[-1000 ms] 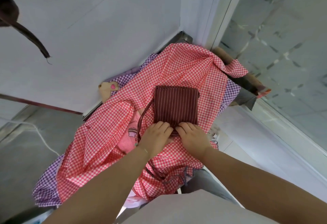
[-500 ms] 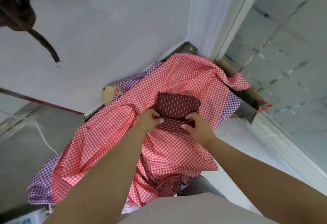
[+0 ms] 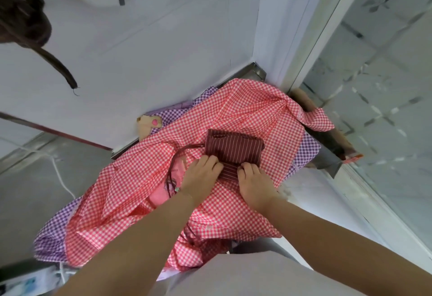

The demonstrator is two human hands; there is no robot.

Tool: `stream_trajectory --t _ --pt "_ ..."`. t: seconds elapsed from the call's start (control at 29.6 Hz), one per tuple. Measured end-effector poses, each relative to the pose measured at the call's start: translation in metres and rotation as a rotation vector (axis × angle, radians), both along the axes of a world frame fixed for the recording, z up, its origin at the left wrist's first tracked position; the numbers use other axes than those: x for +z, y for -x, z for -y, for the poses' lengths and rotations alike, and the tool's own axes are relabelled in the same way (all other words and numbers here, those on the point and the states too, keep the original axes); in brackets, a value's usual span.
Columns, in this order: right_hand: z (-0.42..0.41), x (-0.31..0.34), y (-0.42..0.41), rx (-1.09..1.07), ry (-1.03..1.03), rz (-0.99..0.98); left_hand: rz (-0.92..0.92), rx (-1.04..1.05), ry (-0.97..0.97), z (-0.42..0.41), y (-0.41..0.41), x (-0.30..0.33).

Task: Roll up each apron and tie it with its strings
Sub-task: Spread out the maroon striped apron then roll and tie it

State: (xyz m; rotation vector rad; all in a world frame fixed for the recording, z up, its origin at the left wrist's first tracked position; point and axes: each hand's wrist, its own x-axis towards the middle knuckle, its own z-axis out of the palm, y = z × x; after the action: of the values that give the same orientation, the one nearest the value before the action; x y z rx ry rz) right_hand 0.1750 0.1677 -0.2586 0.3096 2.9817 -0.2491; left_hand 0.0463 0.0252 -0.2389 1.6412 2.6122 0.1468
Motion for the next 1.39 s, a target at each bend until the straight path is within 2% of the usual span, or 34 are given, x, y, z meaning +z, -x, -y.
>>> stream_trajectory --t 0.07,0.17,0.24,0.3,0.37,0.51,0.57,0.68,0.74,0.81,0.91,0.95,0.98,1.05,1.15,1.22,1.39 --pt "-0.009 0.002 0.004 -0.001 0.049 -0.011 0.013 -0.104 -0.001 0.008 0.0 -0.007" --pt "-0.028 0.005 0.007 -0.025 0.244 0.009 0.094 -0.05 0.148 0.006 0.006 -0.003" --pt "-0.036 0.005 0.007 -0.1 0.362 -0.005 0.225 0.08 0.239 -0.006 0.015 0.002" --pt "-0.042 0.005 0.008 -0.19 0.438 -0.016 0.372 0.181 0.245 -0.022 0.025 0.008" --pt "-0.048 0.008 0.016 -0.258 0.435 0.024 0.535 0.306 0.2 -0.034 0.035 0.012" --pt "-0.057 0.019 0.035 -0.387 0.431 0.085 0.813 0.701 0.039 -0.043 0.036 0.008" --pt "-0.056 0.024 0.043 -0.361 0.233 0.013 0.905 0.884 -0.038 -0.051 0.033 0.01" --pt "-0.043 0.024 0.043 -0.088 -0.024 -0.077 0.951 1.059 -0.107 -0.062 0.033 0.009" --pt "-0.034 0.018 0.037 0.055 -0.079 -0.075 0.974 1.113 -0.139 -0.066 0.031 0.013" --pt "-0.033 0.011 0.035 0.103 -0.15 -0.055 0.996 1.201 -0.215 -0.071 0.028 0.017" --pt "-0.036 0.008 0.044 0.142 -0.211 0.01 1.043 1.518 -0.354 -0.076 0.018 0.026" --pt "-0.037 0.013 0.05 0.125 -0.203 0.042 1.135 1.575 -0.367 -0.079 0.012 0.027" --pt "-0.039 0.02 0.056 0.104 -0.196 0.069 1.28 1.601 -0.416 -0.081 0.006 0.027" --pt "-0.046 0.026 0.065 0.108 -0.096 0.095 1.635 1.646 -0.665 -0.092 -0.008 0.037" --pt "-0.055 0.038 0.073 0.117 0.141 0.005 1.827 1.588 -0.904 -0.098 -0.011 0.053" --pt "-0.061 0.049 0.075 0.083 0.251 -0.072 1.862 1.463 -0.983 -0.098 -0.007 0.06" --pt "-0.069 0.093 0.081 0.015 0.533 -0.123 1.815 1.244 -0.99 -0.096 -0.002 0.083"
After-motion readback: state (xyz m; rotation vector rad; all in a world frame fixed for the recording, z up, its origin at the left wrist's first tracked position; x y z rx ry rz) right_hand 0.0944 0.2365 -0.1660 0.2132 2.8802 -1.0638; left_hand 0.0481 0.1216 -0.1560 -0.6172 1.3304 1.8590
